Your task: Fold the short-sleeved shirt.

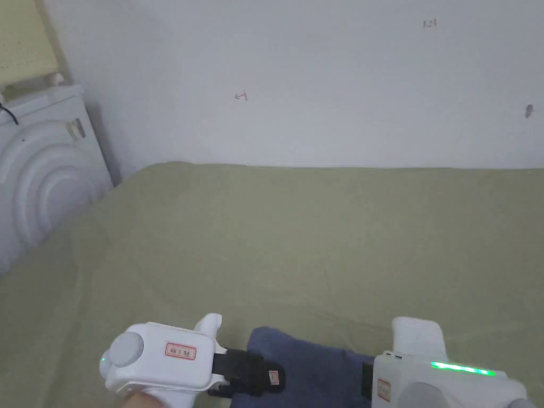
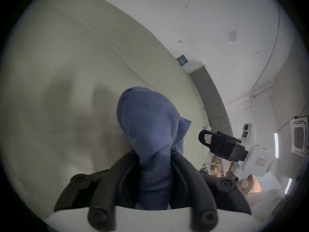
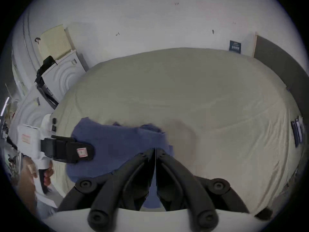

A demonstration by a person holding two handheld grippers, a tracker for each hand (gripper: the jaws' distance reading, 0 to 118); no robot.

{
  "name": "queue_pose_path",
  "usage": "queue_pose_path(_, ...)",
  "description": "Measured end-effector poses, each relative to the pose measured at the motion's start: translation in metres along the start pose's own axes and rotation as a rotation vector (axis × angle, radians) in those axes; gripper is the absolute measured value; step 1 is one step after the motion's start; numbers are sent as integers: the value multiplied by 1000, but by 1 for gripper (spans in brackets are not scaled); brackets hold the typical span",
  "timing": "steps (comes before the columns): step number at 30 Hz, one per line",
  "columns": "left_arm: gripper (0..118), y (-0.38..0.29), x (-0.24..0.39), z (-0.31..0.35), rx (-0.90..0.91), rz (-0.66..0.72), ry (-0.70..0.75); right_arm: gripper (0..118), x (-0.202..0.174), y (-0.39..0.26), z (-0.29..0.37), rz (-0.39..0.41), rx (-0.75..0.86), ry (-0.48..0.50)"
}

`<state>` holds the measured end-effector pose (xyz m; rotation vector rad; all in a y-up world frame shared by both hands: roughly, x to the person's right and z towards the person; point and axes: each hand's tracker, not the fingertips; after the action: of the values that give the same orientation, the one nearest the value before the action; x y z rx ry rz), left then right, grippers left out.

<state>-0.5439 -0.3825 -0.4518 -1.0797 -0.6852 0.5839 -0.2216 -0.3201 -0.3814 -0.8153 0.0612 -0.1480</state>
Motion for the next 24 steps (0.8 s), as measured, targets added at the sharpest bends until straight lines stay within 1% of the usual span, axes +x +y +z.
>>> queue_pose_path(3,22,27,-33,67,-23,-46,129,8,-76,-1,-14,-19,60,-72)
queue_pose_path(5,22,41,-61,112,-22,-28,199,8,-124,-3,-21,-11,56,-58)
queue_pose_path(7,22,55,-92,153,-21,-10,268,8,-168,-5,-33,-20,54,2)
queue_pose_path(9,22,63,-118,184,-33,3,361,8,-206,-10,-41,-19,47,6)
queue_pose_path(10,22,64,-129,200,-47,17,404,8,-218,-13,-44,-14,46,11)
queue_pose_path(11,22,66,-143,213,-46,27,430,8,-232,-17,-47,-1,38,35)
queue_pose_path(13,22,63,-160,238,-45,59,484,8,-253,-26,-53,6,19,38)
queue_pose_path(14,22,60,-167,245,-30,61,468,8,-257,-32,-54,12,16,47)
queue_pose_path(15,27,54,-164,245,12,96,515,8,-259,-38,-54,-2,18,55)
queue_pose_path(16,61,49,-165,243,31,106,523,8,-262,-42,-55,-2,14,63)
queue_pose_path(17,95,47,-162,242,66,77,610,8,-259,-45,-57,28,-26,103)
queue_pose_path(18,116,44,-158,241,71,36,671,8,-253,-49,-56,31,-48,137)
queue_pose_path(19,118,46,-164,245,66,6,725,8,-247,-51,-54,26,-59,145)
queue_pose_path(20,112,45,-160,252,80,-1,734,8,-238,-51,-50,24,-50,134)
queue_pose_path(22,99,51,-137,270,152,15,750,8,-214,-49,-39,22,-23,157)
queue_pose_path(23,96,44,-111,276,184,17,799,8,-205,-46,-34,25,-13,148)
queue_pose_path(24,96,44,-91,283,211,12,855,8,-192,-42,-28,28,-10,143)
